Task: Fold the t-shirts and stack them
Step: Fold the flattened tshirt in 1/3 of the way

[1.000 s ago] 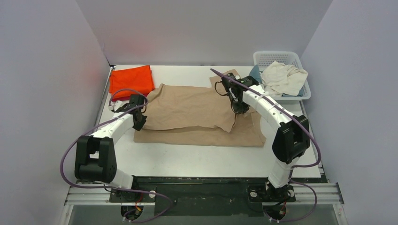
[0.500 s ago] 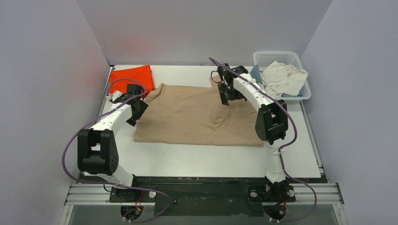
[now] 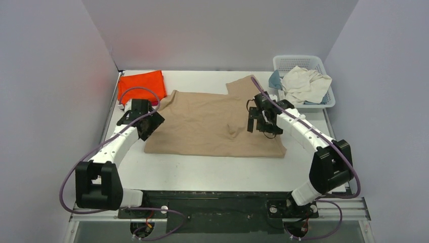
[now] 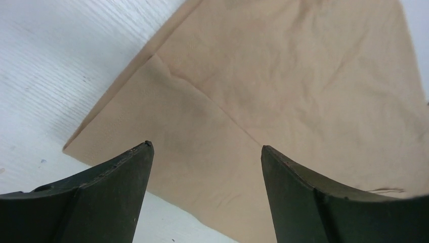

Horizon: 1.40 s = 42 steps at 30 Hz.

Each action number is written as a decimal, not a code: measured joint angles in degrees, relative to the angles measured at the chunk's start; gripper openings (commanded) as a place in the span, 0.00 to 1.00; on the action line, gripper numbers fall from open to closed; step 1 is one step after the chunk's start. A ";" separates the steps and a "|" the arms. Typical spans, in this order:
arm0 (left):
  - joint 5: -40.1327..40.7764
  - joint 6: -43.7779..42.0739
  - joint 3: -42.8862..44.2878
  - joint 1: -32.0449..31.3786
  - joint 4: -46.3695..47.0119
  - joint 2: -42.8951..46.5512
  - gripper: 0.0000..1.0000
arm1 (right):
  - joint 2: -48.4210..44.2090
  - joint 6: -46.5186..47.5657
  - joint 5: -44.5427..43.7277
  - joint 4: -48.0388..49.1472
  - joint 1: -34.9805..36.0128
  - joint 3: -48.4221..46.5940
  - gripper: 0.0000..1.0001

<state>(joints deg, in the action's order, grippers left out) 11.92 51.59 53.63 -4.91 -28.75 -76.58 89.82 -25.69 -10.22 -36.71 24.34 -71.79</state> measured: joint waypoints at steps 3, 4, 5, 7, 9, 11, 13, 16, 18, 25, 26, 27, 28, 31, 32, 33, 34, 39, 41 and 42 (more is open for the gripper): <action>-3.80 -2.36 -2.69 -0.81 2.45 -3.82 0.89 | -0.07 -3.26 4.48 4.87 -0.15 8.41 0.91; -4.72 -2.89 -3.15 -1.20 2.97 -5.53 0.89 | 1.16 -4.20 5.92 6.51 -0.20 10.36 0.91; -5.31 -3.28 -3.43 -1.57 3.39 -6.97 0.89 | 2.69 -4.96 6.88 7.96 -0.26 11.78 0.90; -6.40 -4.15 -3.67 -2.34 4.20 -10.29 0.89 | 5.51 -6.14 7.69 10.43 -0.26 13.66 0.89; -7.17 -4.70 -3.69 -2.84 5.11 -13.51 0.89 | 6.99 -7.04 7.72 12.24 -0.26 15.08 0.89; -7.54 -5.25 -3.19 -2.95 5.73 -14.34 0.89 | 7.21 -7.74 7.72 13.75 -0.26 16.50 0.88; -7.37 -5.51 -3.23 -3.08 6.19 -14.53 0.89 | 5.99 -8.00 7.48 15.15 -0.26 18.05 0.88; -6.54 -5.38 -4.28 -3.69 6.84 -13.73 0.89 | 2.08 -8.52 6.95 17.88 -0.20 22.47 0.89; -6.12 -4.92 -6.08 -4.26 7.48 -12.11 0.89 | -1.05 -9.16 6.93 18.91 -0.20 25.75 0.89; -3.32 1.16 -18.08 -10.54 3.74 2.58 0.89 | -14.84 -13.00 7.67 17.55 -0.20 37.40 0.90; -2.78 2.54 -19.63 -11.67 2.03 5.16 0.89 | -16.72 -13.53 7.78 16.70 -0.20 38.62 0.90; -2.64 3.85 -21.03 -12.74 0.07 7.85 0.89 | -18.45 -13.99 8.11 15.58 -0.20 39.69 0.90; -2.56 5.27 -22.34 -13.49 -2.14 10.43 0.89 | -19.89 -14.45 8.39 14.49 -0.20 40.52 0.91; -2.27 8.22 -25.20 -14.49 -8.59 17.53 0.90 | -23.96 -15.52 10.03 10.69 -0.20 42.58 0.91; -2.03 8.83 -25.92 -14.51 -10.47 19.56 0.90 | -24.81 -15.65 10.34 9.68 -0.20 43.01 0.91; -1.70 9.22 -26.32 -14.51 -12.04 21.05 0.90 | -25.59 -15.72 10.69 8.55 -0.20 43.32 0.91; -1.49 9.49 -26.64 -14.49 -13.55 22.60 0.91 | -26.16 -15.69 10.93 7.37 -0.20 43.54 0.91; -0.28 9.03 -25.40 -14.51 -15.54 25.20 0.91 | -28.15 -14.32 10.34 2.16 -0.20 41.68 0.92; 0.98 8.13 -22.01 -14.49 -16.04 23.47 0.91 | -28.79 -13.03 9.09 0.39 -0.20 37.75 0.93; 1.84 7.50 -19.41 -14.43 -16.11 22.18 0.91 | -28.98 -12.39 8.59 0.04 -0.20 35.63 0.93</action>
<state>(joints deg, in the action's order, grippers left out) 13.76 59.09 34.22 -19.33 -44.86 -54.39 60.84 -38.09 -1.63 -36.67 24.14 -36.16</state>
